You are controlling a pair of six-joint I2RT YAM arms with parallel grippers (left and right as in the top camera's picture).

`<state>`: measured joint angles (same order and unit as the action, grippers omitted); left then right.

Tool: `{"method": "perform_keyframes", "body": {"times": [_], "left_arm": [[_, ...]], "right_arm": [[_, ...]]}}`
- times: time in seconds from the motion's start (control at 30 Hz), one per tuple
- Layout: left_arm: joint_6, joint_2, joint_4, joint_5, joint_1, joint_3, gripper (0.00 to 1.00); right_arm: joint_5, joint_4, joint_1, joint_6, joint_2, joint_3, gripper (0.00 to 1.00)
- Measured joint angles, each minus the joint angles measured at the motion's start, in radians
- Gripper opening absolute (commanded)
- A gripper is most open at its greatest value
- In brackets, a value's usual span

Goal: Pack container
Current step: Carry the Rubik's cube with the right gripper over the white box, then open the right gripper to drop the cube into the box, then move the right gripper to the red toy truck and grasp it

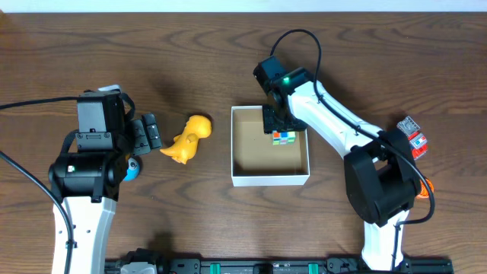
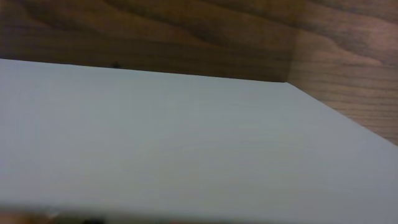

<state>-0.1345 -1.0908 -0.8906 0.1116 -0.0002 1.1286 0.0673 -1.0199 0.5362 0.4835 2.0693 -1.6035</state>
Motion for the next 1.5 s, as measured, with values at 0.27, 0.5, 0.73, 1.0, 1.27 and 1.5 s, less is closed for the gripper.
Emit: {"method": "perform_keyframes", "body": {"times": [0.27, 0.5, 0.73, 1.0, 1.27, 1.5], "left_arm": [[0.0, 0.0, 0.0, 0.0, 0.0, 0.0, 0.98], [0.0, 0.0, 0.0, 0.0, 0.0, 0.0, 0.98], [0.0, 0.0, 0.0, 0.0, 0.0, 0.0, 0.98], [0.0, 0.0, 0.0, 0.0, 0.0, 0.0, 0.98], [0.0, 0.0, -0.002, 0.0, 0.0, 0.0, 0.98], [0.0, 0.0, -0.013, 0.0, 0.0, 0.0, 0.98]], "right_arm": [[0.0, -0.005, 0.0, 0.006, 0.0, 0.0, 0.74], [0.001, -0.017, 0.001, 0.005, -0.017, 0.0, 0.79], [0.004, -0.019, 0.0, -0.003, -0.138, 0.001, 0.77], [0.09, -0.047, -0.114, -0.008, -0.411, 0.001, 0.99], [0.051, -0.081, -0.518, -0.303, -0.47, 0.0, 0.99], [-0.006, -0.098, -0.785, -0.487, -0.44, 0.0, 0.99]]}}
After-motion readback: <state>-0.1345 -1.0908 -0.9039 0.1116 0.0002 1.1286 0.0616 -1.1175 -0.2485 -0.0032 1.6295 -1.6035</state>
